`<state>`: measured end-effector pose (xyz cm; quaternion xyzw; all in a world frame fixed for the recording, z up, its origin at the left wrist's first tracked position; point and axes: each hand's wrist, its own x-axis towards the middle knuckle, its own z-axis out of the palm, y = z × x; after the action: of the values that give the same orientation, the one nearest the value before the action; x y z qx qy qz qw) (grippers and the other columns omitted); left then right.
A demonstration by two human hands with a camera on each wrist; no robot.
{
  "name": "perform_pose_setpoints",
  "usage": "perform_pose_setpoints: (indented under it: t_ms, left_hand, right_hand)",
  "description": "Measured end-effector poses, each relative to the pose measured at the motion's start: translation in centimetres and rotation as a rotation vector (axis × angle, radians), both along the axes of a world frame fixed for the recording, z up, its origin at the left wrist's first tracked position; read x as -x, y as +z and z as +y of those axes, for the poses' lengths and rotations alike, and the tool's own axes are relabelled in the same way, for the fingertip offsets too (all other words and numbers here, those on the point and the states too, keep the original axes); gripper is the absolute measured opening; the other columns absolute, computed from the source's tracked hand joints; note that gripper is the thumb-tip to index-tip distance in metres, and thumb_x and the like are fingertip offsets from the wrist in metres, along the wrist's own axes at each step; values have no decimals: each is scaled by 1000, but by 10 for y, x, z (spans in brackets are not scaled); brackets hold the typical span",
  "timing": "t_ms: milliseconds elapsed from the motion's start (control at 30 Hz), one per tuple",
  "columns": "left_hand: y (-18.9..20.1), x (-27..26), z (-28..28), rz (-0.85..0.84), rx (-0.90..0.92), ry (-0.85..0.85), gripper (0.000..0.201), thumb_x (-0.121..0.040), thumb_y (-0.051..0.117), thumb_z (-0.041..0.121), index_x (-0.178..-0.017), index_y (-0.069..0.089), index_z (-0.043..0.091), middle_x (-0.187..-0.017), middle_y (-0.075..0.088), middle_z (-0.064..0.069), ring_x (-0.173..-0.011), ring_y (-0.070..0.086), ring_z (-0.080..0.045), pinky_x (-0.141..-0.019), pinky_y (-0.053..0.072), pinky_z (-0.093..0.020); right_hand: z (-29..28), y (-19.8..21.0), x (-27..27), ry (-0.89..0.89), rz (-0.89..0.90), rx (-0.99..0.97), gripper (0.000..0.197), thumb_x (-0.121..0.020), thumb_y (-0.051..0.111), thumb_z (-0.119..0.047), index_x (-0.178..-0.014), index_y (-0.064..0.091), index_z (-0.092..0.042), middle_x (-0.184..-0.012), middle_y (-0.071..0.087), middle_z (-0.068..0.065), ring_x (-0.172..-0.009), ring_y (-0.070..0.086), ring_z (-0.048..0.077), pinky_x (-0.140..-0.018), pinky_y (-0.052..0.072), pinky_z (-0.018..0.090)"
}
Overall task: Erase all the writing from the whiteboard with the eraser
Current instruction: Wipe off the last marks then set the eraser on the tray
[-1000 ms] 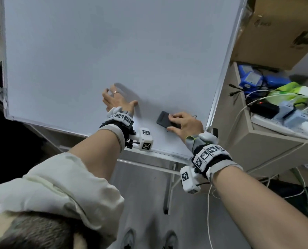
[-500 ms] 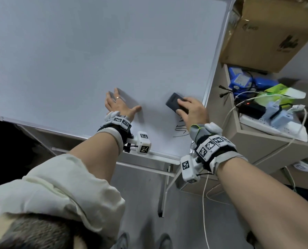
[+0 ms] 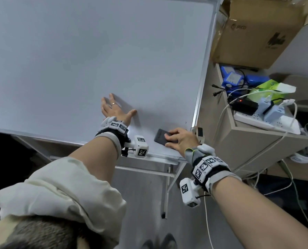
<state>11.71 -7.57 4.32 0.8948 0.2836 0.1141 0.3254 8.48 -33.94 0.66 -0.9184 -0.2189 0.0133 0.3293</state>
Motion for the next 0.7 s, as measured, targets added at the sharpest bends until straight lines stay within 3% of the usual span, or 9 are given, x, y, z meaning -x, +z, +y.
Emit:
perform_pose_setpoints:
  t_ms: [133,200,333,467,600,700]
  left_hand:
    - [-2,1,0,-4,6,-6,113,-77,76,53,-157,1,26,-164,-3,-9,-149,3,-31,-116,21,-49]
    - [-2,1,1,-9,2,-4,113,-77,76,53,-158,1,25,-163,-4,-10,-149,3,-32,-116,20,-50]
    - [-3,0,2,-6,-4,-12,115,-77,75,54,-158,-1,25,-163,-6,-11,-150,2,-32,-116,20,-51]
    - [-2,1,2,25,-25,-19,114,-80,73,55,-158,-4,24,-163,-8,-11,-150,-1,-32,-115,22,-51]
    - [-1,1,1,34,-33,-29,113,-81,72,55,-158,-4,23,-164,-9,-11,-150,-2,-32,-115,21,-51]
    - [-1,1,0,35,-38,-35,112,-82,70,55,-157,-5,23,-164,-9,-11,-150,-4,-31,-116,20,-52]
  right_hand:
    - [4,-16,21,47,155,151,28,-76,80,-34,-103,74,-32,-115,64,-9,-105,61,10,-90,44,23]
    - [7,-11,20,58,165,172,29,-77,79,-31,-105,74,-28,-118,65,-6,-109,61,14,-91,43,24]
    - [9,30,-2,-97,-30,28,38,-77,79,-20,-113,71,-17,-122,66,5,-111,59,22,-94,36,22]
    - [3,67,-43,-227,-251,-28,53,-73,78,-11,-124,62,-9,-119,64,13,-111,57,30,-98,40,34]
    - [1,51,-48,-253,-268,104,55,-75,78,-17,-127,60,-10,-120,63,12,-111,55,34,-95,41,37]
    - [0,41,-38,-275,-254,91,57,-74,80,-21,-127,60,-14,-117,64,10,-108,56,32,-92,43,37]
